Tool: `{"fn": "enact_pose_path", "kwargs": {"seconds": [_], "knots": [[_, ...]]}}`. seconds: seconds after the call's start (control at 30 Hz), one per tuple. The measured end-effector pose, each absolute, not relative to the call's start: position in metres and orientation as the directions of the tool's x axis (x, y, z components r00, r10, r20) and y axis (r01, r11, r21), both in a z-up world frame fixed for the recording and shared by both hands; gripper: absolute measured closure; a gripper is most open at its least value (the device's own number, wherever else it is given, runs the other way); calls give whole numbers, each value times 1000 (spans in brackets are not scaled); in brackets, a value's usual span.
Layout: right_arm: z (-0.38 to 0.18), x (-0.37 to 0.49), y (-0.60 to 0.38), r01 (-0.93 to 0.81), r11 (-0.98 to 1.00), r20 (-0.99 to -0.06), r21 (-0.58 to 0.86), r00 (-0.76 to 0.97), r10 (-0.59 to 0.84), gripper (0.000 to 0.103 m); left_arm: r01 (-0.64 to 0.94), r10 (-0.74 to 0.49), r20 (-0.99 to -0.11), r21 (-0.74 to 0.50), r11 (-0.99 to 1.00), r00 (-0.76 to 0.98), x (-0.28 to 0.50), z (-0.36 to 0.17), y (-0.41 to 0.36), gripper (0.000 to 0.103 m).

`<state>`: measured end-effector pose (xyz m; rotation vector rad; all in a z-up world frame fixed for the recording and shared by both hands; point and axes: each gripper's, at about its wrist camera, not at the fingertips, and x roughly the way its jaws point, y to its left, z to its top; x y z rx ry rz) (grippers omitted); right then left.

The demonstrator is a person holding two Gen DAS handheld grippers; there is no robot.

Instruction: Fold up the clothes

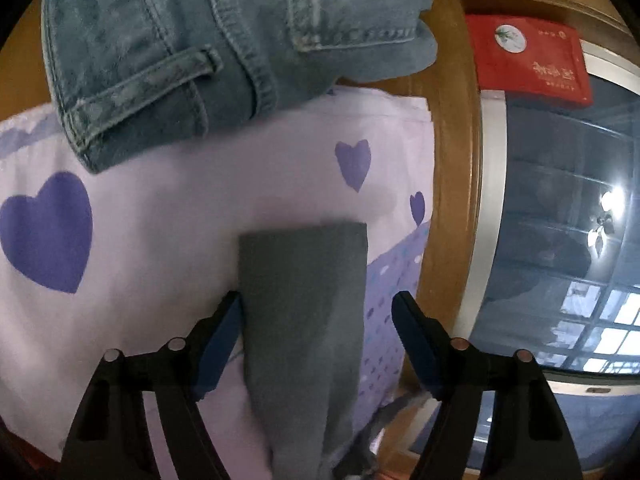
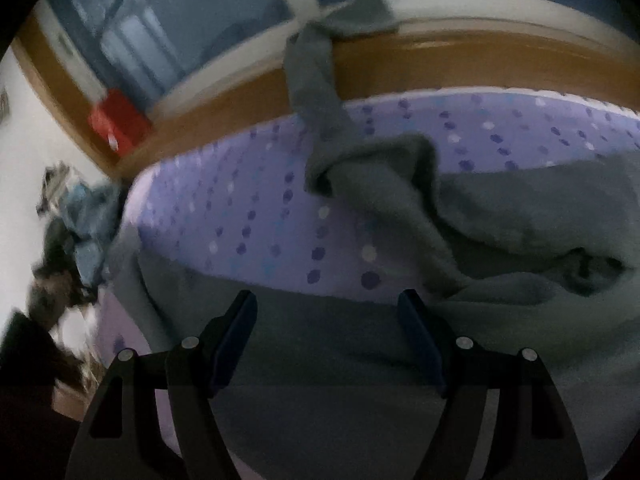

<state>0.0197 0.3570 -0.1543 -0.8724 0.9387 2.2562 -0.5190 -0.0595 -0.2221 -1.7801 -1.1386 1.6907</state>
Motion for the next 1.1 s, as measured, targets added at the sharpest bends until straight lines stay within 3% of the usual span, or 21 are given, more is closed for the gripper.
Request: {"fn": "enact_pose_path", "kwargs": {"seconds": [0.03, 0.1, 0.3, 0.43, 0.57, 0.77, 0.87, 0.93, 0.97, 1.1], "knots": [[-153, 33, 359, -696, -581, -718, 422, -648, 254, 29, 263, 778, -623, -766, -587, -76, -521, -222, -57, 59], [-149, 63, 364, -733, -511, -696, 448, -645, 315, 29, 271, 767, -640, -748, -606, -49, -525, -224, -53, 85], [-160, 210, 363, -895, -36, -730, 444, -384, 565, 34, 299, 795, -605, -769, -565, -52, -523, -220, -59, 97], [-159, 328, 343, -833, 342, -730, 435, -104, 676, 33, 268, 811, -578, -798, -539, -89, -517, -199, -71, 100], [-159, 389, 348, -761, 429, -705, 487, -54, 707, 29, 271, 823, -551, -821, -503, -141, -507, -174, -88, 100], [-180, 388, 379, -742, 417, -728, 525, -137, 671, 30, 235, 823, -517, -852, -468, -236, -477, -127, -112, 100], [-193, 397, 384, -718, 442, -748, 537, -162, 644, 39, 255, 809, -516, -853, -455, -281, -468, -115, -126, 100], [-193, 405, 387, -704, 462, -747, 539, -148, 648, 63, 266, 803, -515, -854, -448, -301, -464, -110, -132, 101], [-194, 409, 389, -698, 475, -755, 535, -144, 640, 89, 270, 796, -516, -853, -446, -315, -461, -107, -136, 101], [-188, 423, 392, -672, 444, -729, 593, -213, 651, 97, 287, 775, -518, -853, -436, -362, -451, -99, -148, 101]]}}
